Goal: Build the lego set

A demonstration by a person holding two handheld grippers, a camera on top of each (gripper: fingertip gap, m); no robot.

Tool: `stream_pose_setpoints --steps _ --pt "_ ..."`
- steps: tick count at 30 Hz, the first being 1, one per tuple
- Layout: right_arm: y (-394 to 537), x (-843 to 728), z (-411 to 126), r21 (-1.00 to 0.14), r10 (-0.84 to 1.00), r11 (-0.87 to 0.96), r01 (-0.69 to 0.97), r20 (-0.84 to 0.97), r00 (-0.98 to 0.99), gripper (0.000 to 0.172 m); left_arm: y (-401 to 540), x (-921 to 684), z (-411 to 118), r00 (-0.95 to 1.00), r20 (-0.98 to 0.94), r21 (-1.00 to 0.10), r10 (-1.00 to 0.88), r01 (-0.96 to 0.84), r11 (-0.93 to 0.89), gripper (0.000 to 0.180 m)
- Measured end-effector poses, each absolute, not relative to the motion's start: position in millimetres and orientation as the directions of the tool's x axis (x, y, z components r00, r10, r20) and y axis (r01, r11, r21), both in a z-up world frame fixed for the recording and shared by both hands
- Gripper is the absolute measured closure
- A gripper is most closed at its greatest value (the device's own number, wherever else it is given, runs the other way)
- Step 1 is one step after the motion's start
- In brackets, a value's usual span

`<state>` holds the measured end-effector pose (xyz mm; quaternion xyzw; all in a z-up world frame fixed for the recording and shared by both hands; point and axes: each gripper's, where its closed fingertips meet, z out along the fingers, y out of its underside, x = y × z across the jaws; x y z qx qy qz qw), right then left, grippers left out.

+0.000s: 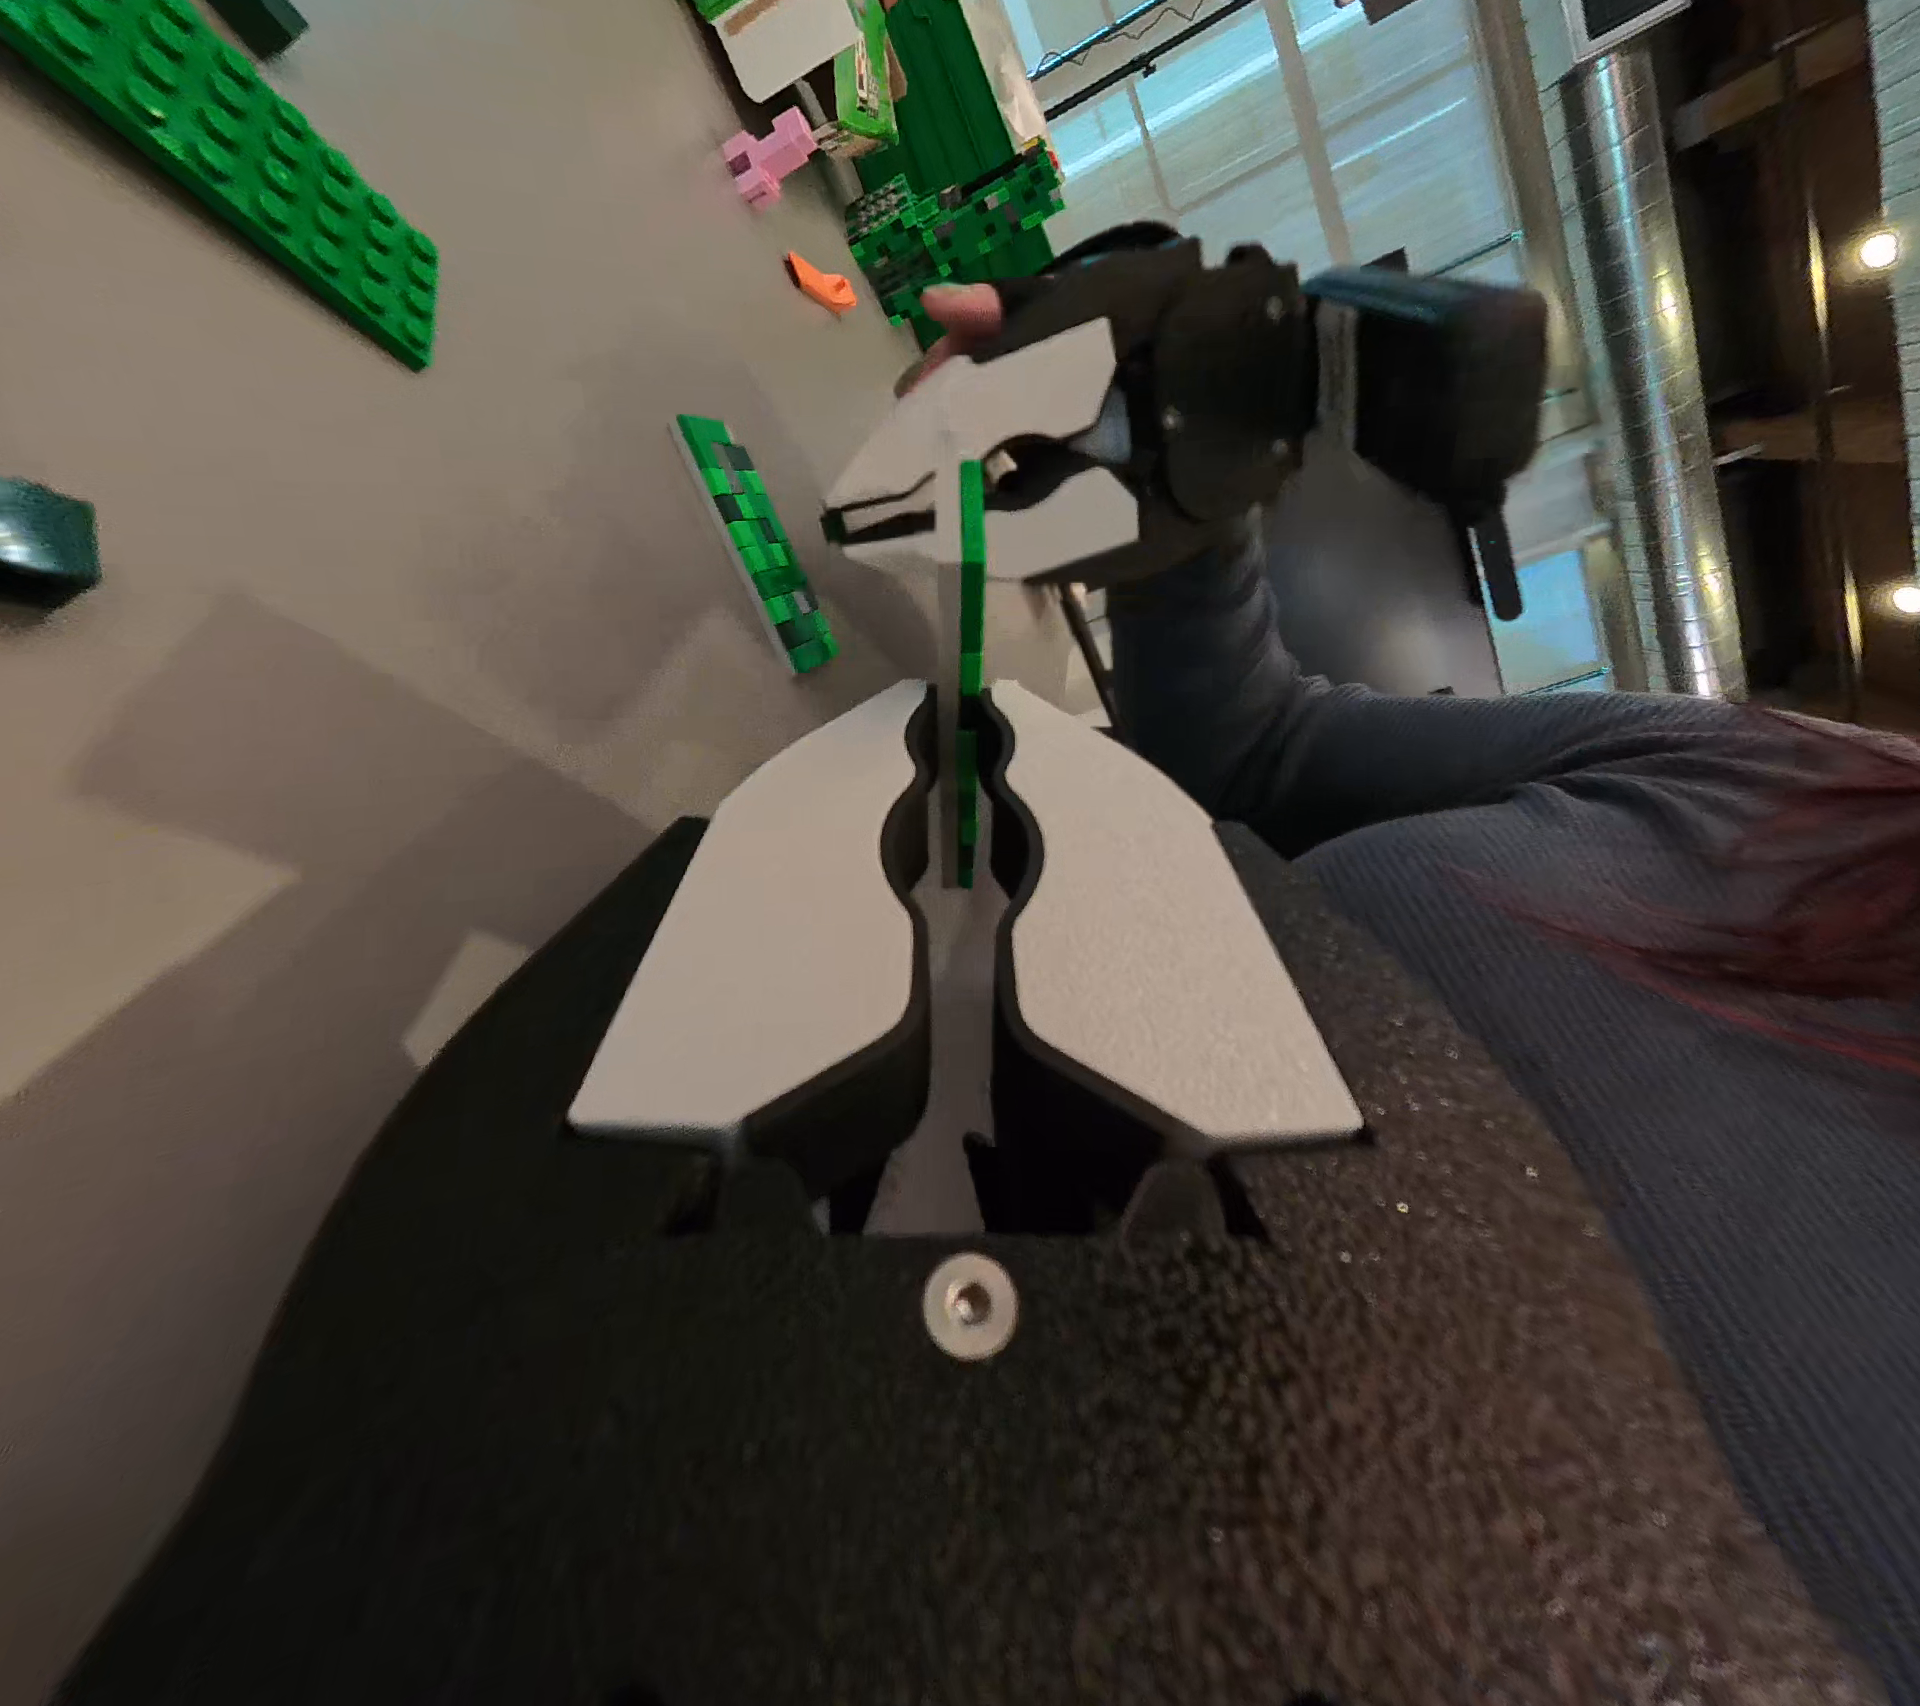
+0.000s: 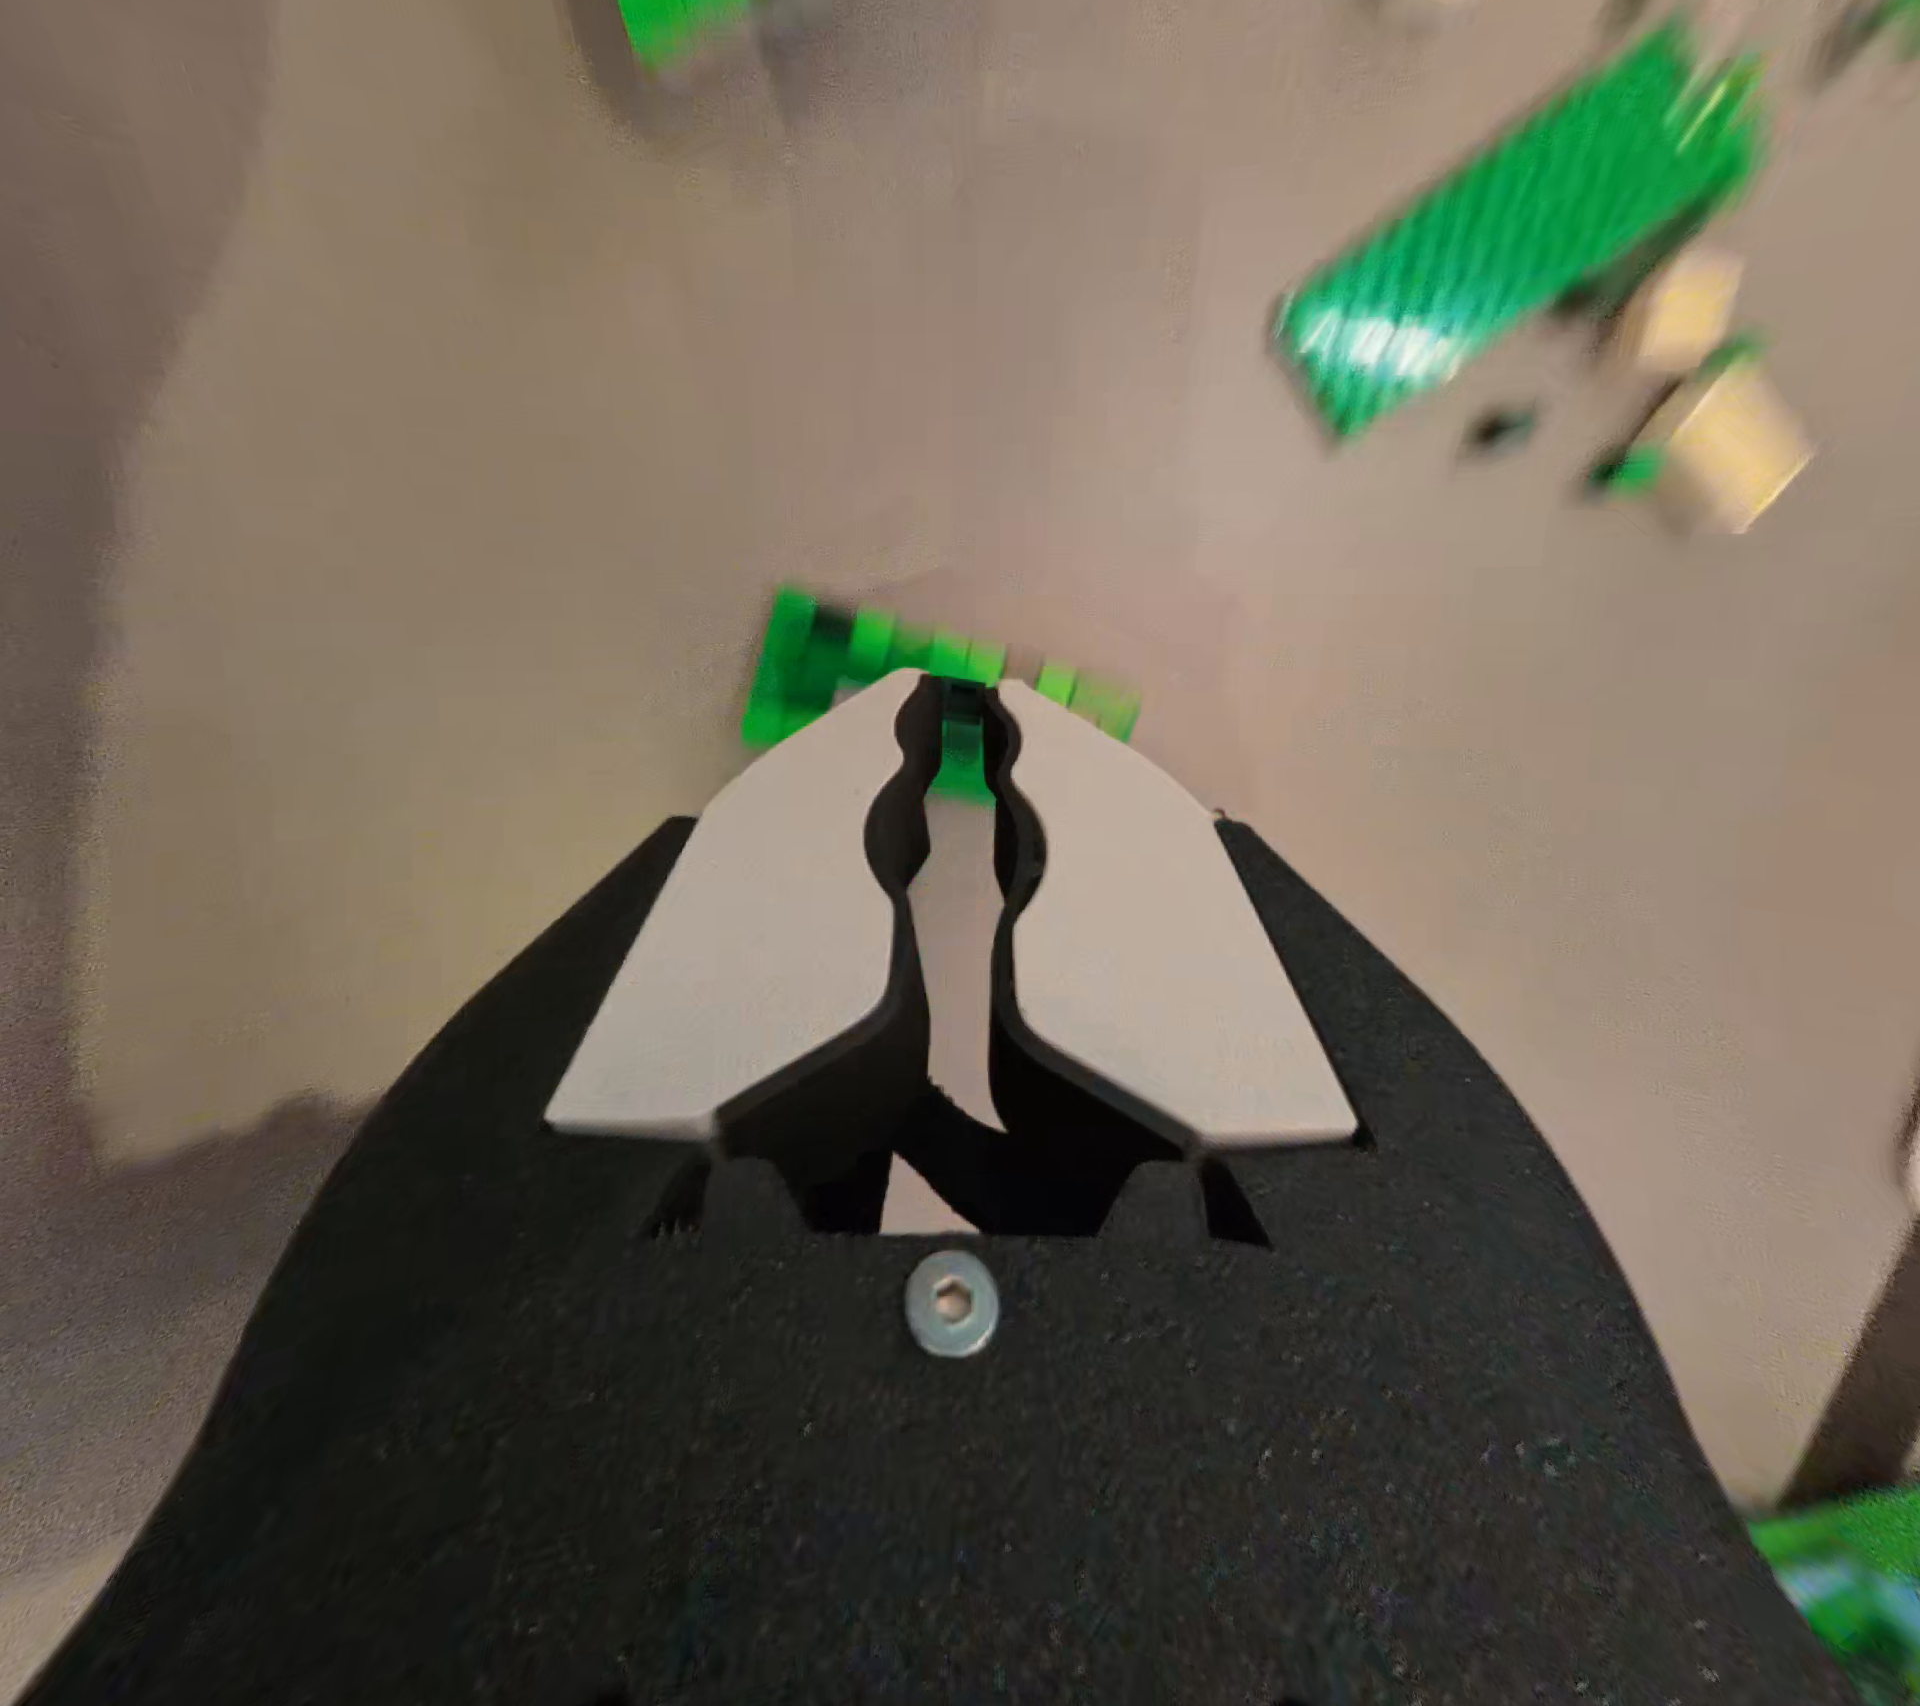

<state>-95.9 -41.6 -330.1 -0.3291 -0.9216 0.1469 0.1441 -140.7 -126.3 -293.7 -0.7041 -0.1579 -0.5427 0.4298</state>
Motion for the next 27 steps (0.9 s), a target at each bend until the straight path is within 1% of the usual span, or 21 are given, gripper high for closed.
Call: stream_pose_setpoints --steps 2,5,6,7,8,10,11,13,15,17,18,20,21,22,24,27 --pt "-12.5 -67.7 -340.7 -0.176 0.694 0.715 0.677 0.064 -0.717 0.165 -128.8 -143.3 -294.9 0.376 0.895 -0.442 -0.239 0.686 -0.578 0.174" --pt "19.0 -28.3 -347.0 0.114 0.745 0.665 0.738 -0.04 -0.666 0.165 -130.7 -144.9 -294.7 0.393 0.888 -0.456 -0.24 0.68 -0.574 0.174" --pt "26.2 -20.4 -348.4 0.183 0.755 0.65 0.737 -0.051 -0.653 0.165 -130.6 -144.7 -294.6 0.4 0.884 -0.462 -0.241 0.676 -0.574 0.174" --pt "30.8 -17.1 -350.1 0.223 0.758 0.643 0.732 -0.05 -0.65 0.165 -130.4 -144.1 -294.5 0.405 0.881 -0.467 -0.244 0.673 -0.574 0.174" --pt "32.6 -18.8 -353.1 0.23 0.754 0.645 0.729 -0.039 -0.655 0.163 -130.3 -143.3 -294.3 0.407 0.879 -0.471 -0.247 0.668 -0.575 0.174" --pt "30.1 -24.8 -350.9 0.179 0.741 0.663 0.727 -0.016 -0.672 0.138 -129.8 -140.5 -294.0 0.41 0.875 -0.479 -0.256 0.658 -0.582 0.174" --pt "31.9 -28.0 -347.2 0.137 0.748 0.655 0.743 0.015 -0.663 0.134 -129.6 -139.5 -293.8 0.411 0.874 -0.481 -0.26 0.654 -0.583 0.174" --pt "37.5 -31.0 -335.9 -0.002 0.798 0.599 0.8 0.073 -0.598 0.135 -130.5 -137.1 -292.3 0.408 0.872 -0.486 -0.271 0.649 -0.586 0.174" --pt "43.1 -31.2 -326.7 -0.214 0.886 0.464 0.86 0.091 -0.456 0.145 -132.4 -135.6 -291.2 0.405 0.87 -0.489 -0.28 0.644 -0.589 0.174" --pt "43.4 -24.7 -324.8 -0.408 0.95 0.295 0.864 0.029 -0.311 0.152 -133.5 -134.2 -289.9 0.396 0.87 -0.491 -0.293 0.64 -0.591 0.174" --pt "41.3 -17.8 -327.0 -0.461 0.969 0.205 0.863 -0.026 -0.245 0.153 -133.2 -133.7 -289.5 0.39 0.872 -0.488 -0.296 0.64 -0.594 0.174" --pt "38.5 -11.8 -330.5 -0.556 0.989 0.021 0.831 -0.113 -0.101 0.154 -131.4 -132.9 -290.2 0.387 0.872 -0.487 -0.299 0.635 -0.6 0.174" --pt "35.8 -11.2 -331.4 -0.599 0.988 -0.051 0.799 -0.144 -0.046 0.156 -130.3 -132.1 -290.8 0.387 0.872 -0.488 -0.3 0.632 -0.602 0.174" --pt "30.9 -11.1 -331.8 -0.637 0.988 -0.083 0.766 -0.151 -0.019 0.156 -129.4 -131.2 -290.8 0.386 0.872 -0.488 -0.302 0.63 -0.604 0.174" --pt "27.3 -10.2 -333.7 -0.692 0.998 -0.068 0.719 -0.049 0.047 0.157 -128.0 -127.9 -290.3 0.383 0.872 -0.489 -0.307 0.624 -0.61 0.174" --pt "22.8 -6.5 -338.9 -0.698 0.975 -0.015 0.716 0.148 0.164 0.158 -127.3 -122.4 -289.3 0.376 0.873 -0.487 -0.311 0.615 -0.62 0.175"
